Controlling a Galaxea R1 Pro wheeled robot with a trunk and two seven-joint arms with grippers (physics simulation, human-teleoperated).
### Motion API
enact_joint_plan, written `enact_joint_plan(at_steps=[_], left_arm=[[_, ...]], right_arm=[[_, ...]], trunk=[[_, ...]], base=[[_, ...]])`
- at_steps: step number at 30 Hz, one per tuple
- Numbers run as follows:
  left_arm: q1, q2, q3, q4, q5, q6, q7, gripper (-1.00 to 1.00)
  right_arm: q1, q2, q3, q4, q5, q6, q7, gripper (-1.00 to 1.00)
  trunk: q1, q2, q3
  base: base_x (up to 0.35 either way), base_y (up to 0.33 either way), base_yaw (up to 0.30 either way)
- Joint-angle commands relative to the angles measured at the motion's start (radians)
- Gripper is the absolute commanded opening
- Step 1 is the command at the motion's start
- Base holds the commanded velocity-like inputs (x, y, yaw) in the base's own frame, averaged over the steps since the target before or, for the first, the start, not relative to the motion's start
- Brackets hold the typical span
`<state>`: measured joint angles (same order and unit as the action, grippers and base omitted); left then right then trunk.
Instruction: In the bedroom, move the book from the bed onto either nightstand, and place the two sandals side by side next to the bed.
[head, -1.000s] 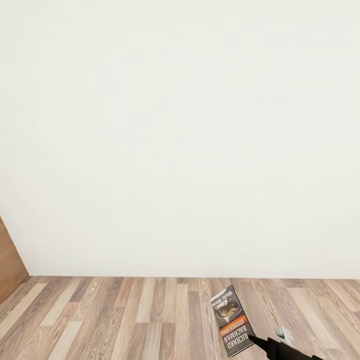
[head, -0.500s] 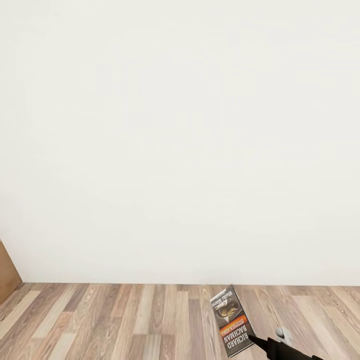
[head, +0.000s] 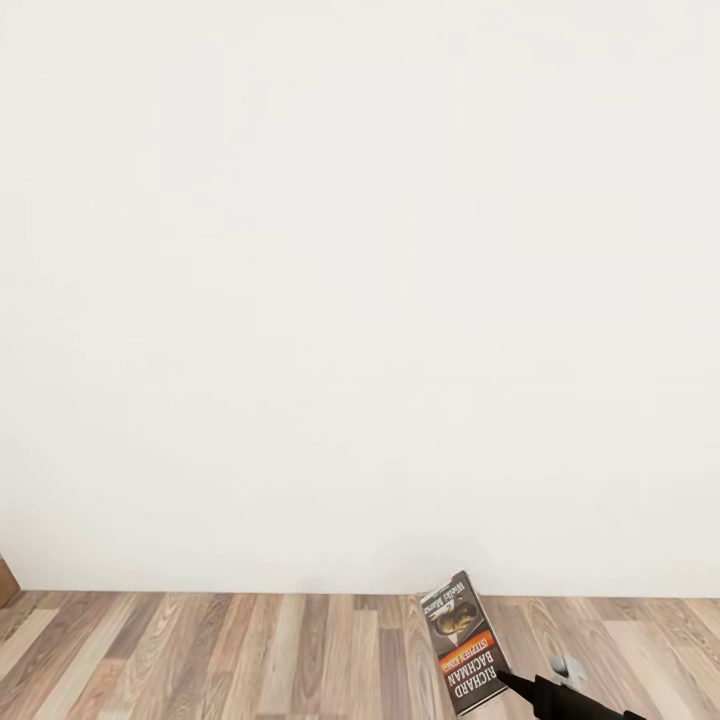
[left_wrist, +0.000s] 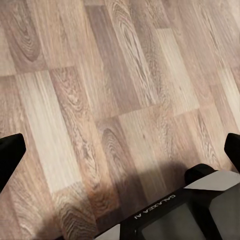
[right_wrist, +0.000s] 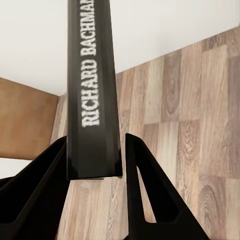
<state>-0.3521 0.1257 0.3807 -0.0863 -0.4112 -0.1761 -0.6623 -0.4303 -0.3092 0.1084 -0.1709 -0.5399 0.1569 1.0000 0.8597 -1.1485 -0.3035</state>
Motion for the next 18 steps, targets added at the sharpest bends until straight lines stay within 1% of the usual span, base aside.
enact_joint_plan(at_steps=[1,18], left_arm=[[-0.001,0.000,0.007,0.000,-0.011,-0.006,-0.002,1.00],[-0.001,0.000,0.007,0.000,-0.011,-0.006,-0.002,1.00]], right_arm=[[-0.001,-0.001,0.004,-0.001,-0.012,0.009,0.002,-1.00],[-0.001,-0.001,0.004,-0.001,-0.012,0.009,0.002,-1.00]], trunk=[[0.001,-0.001,-0.001],[0.001,-0.001,-0.001]], base=[[0.319,0.000,0.000],[0.313,0.000,0.000]])
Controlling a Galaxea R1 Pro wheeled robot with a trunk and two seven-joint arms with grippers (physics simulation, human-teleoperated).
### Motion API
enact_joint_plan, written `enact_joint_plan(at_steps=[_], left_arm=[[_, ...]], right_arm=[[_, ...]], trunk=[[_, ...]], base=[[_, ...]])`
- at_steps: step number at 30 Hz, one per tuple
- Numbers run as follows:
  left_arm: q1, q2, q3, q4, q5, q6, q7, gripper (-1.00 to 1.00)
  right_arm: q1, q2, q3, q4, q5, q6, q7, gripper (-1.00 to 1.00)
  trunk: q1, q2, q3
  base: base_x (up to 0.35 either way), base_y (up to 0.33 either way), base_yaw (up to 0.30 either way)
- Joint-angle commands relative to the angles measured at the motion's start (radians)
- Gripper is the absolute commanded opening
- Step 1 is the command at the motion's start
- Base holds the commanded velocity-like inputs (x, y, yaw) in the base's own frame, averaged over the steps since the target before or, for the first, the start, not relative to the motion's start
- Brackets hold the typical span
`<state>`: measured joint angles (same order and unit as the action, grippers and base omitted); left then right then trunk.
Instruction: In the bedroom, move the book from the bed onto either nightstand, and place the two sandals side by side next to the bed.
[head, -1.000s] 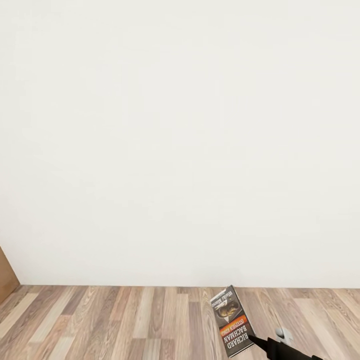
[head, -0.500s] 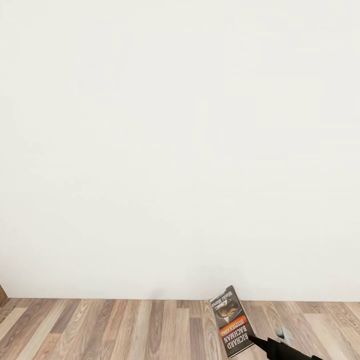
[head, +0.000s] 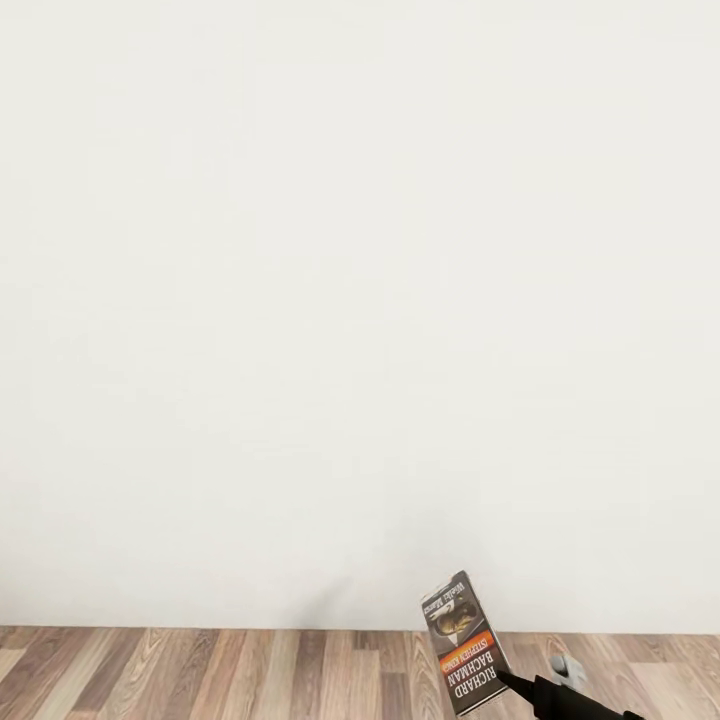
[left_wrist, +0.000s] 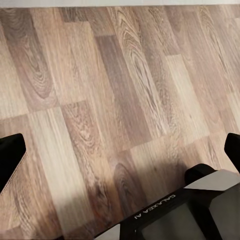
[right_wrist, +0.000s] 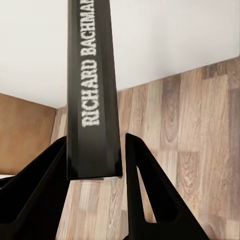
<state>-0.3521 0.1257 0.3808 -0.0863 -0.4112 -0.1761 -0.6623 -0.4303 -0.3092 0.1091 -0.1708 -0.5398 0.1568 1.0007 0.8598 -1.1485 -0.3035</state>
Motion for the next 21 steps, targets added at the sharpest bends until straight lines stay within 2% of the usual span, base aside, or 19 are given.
enact_joint_plan(at_steps=[1,7,21], left_arm=[[-0.001,0.000,0.007,0.000,-0.011,-0.006,-0.002,1.00],[-0.001,0.000,0.007,0.000,-0.011,-0.006,-0.002,1.00],[-0.001,0.000,0.007,0.000,-0.011,-0.006,-0.002,1.00]], right_arm=[[-0.001,-0.001,0.004,-0.001,-0.012,0.009,0.002,-1.00],[-0.001,-0.001,0.004,-0.001,-0.012,0.009,0.004,-1.00],[-0.001,-0.001,0.004,-0.001,-0.012,0.009,0.004,-1.00]], trunk=[[0.001,-0.001,-0.001],[0.001,-0.001,-0.001],[0.001,-0.001,-0.001]], base=[[0.196,0.000,0.000],[0.052,0.000,-0.103],[0.002,0.000,-0.274]])
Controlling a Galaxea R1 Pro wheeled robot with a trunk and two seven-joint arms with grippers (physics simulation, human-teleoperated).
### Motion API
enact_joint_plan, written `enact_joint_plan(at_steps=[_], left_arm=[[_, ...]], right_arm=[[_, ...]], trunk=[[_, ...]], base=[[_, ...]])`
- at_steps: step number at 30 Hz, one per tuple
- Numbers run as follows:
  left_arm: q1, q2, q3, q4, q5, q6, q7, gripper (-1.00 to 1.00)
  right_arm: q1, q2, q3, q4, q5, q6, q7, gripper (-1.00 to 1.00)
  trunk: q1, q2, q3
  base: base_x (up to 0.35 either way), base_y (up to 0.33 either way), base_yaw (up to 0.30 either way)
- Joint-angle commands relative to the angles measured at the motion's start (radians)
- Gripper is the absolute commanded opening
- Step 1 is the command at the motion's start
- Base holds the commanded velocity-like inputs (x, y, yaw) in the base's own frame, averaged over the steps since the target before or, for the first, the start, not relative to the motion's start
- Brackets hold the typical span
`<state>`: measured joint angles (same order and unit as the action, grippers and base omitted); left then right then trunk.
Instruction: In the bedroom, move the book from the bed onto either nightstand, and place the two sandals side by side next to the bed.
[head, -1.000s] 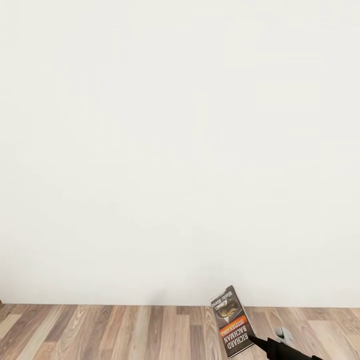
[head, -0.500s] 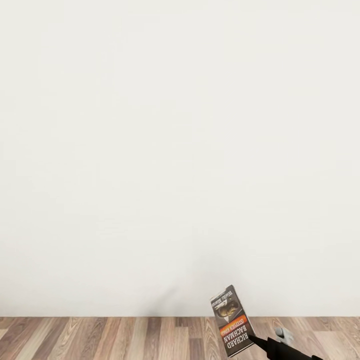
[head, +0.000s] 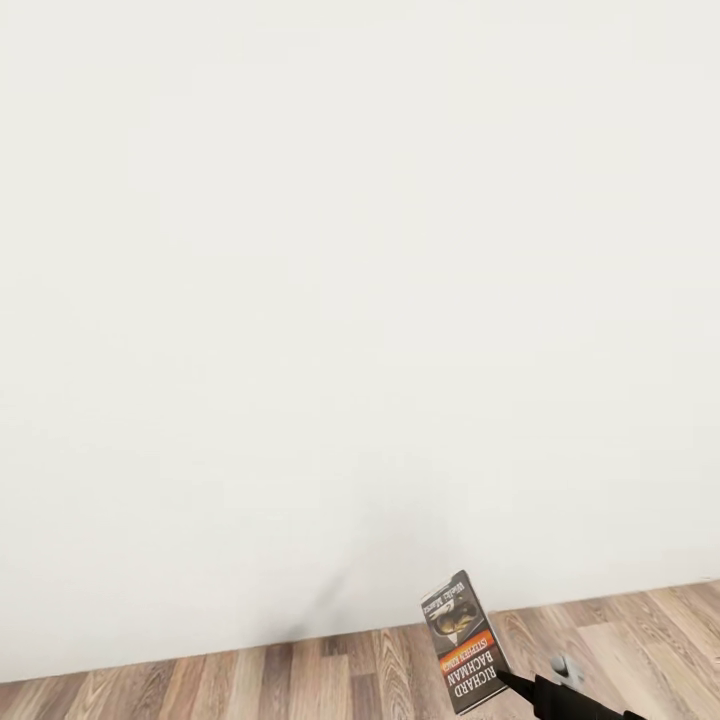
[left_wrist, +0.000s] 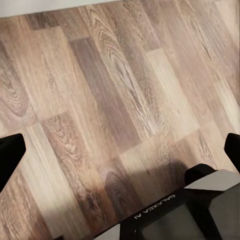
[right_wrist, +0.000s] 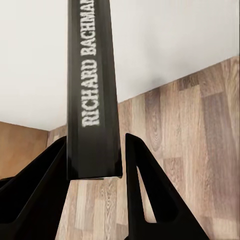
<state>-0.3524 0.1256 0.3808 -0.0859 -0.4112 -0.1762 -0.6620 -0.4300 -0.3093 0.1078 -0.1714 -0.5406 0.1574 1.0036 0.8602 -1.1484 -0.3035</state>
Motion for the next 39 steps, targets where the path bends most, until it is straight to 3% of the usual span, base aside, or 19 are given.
enact_joint_plan(at_steps=[1,18,34,39], left_arm=[[0.000,0.000,0.008,0.000,-0.011,-0.006,-0.002,1.00],[0.000,0.000,0.007,0.000,-0.011,-0.005,-0.002,1.00],[0.000,0.000,0.008,0.000,-0.011,-0.006,-0.002,1.00],[0.000,0.000,0.007,0.000,-0.011,-0.006,-0.002,1.00]], right_arm=[[-0.001,-0.001,0.005,0.000,-0.012,0.009,0.002,-1.00],[-0.001,-0.001,0.005,0.000,-0.012,0.009,0.000,-1.00],[-0.001,-0.001,0.005,0.000,-0.012,0.009,0.000,-1.00],[-0.001,-0.001,0.005,0.000,-0.012,0.009,0.001,-1.00]], trunk=[[0.000,-0.001,-0.001],[0.000,-0.001,-0.001],[0.000,-0.001,-0.001],[0.000,-0.001,-0.001]], base=[[0.000,0.000,-0.282],[0.032,0.000,-0.271],[0.309,0.000,-0.014],[0.090,0.000,-0.001]])
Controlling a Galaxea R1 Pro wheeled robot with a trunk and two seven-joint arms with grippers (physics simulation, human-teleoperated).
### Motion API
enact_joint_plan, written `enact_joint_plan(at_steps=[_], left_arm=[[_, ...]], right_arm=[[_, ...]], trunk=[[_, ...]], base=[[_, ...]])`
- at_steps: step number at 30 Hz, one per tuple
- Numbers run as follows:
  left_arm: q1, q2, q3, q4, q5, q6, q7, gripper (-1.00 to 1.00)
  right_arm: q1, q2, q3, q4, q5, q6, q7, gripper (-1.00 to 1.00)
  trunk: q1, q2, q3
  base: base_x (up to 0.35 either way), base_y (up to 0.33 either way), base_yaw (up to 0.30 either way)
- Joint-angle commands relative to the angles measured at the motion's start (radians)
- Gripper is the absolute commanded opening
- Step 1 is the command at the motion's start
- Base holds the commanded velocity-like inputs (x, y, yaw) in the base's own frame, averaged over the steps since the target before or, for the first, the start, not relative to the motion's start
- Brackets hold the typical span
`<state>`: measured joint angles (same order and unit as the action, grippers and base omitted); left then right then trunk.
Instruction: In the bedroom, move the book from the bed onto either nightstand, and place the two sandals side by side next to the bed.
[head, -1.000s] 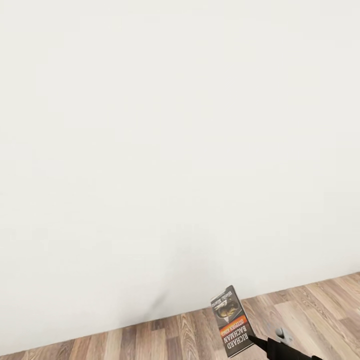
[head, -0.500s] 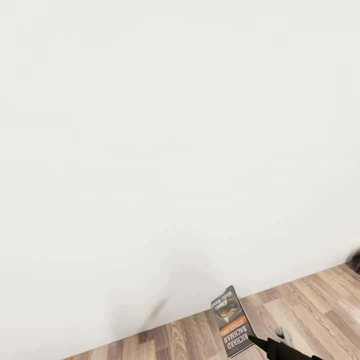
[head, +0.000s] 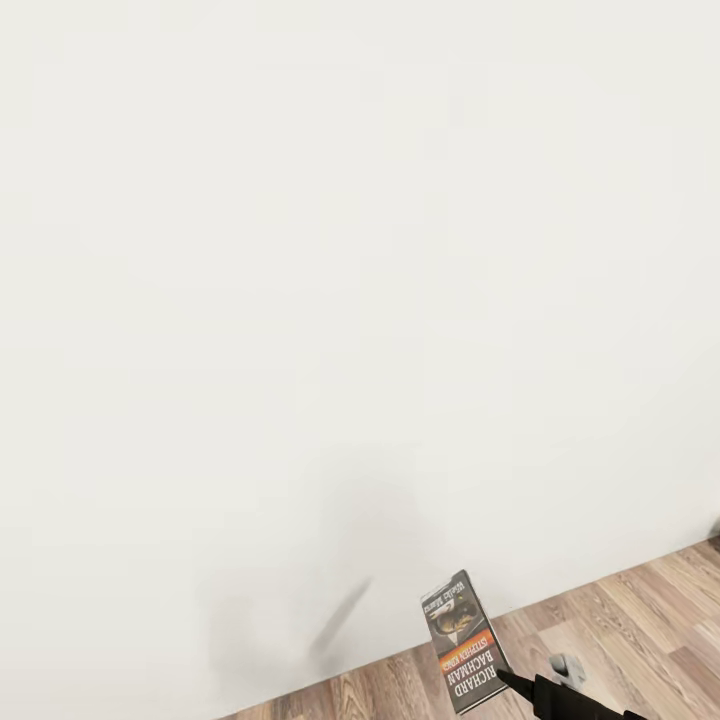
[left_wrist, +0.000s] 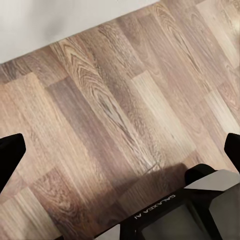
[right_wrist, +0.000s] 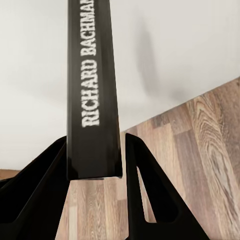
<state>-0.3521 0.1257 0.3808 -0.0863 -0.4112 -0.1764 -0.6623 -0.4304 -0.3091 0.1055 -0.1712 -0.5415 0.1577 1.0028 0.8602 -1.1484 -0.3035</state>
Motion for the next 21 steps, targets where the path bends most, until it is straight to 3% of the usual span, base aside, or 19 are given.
enact_joint_plan(at_steps=[1,21], left_arm=[[-0.001,0.000,0.007,0.000,-0.011,-0.006,-0.002,1.00],[-0.001,0.000,0.007,0.000,-0.011,-0.005,-0.002,1.00]], right_arm=[[-0.001,-0.001,0.007,-0.001,-0.011,0.008,0.002,-1.00],[-0.001,-0.001,0.008,-0.001,-0.011,0.008,0.002,-1.00]], trunk=[[0.000,-0.001,-0.001],[0.000,-0.001,-0.001]], base=[[0.019,0.000,-0.040],[0.002,0.000,-0.258]])
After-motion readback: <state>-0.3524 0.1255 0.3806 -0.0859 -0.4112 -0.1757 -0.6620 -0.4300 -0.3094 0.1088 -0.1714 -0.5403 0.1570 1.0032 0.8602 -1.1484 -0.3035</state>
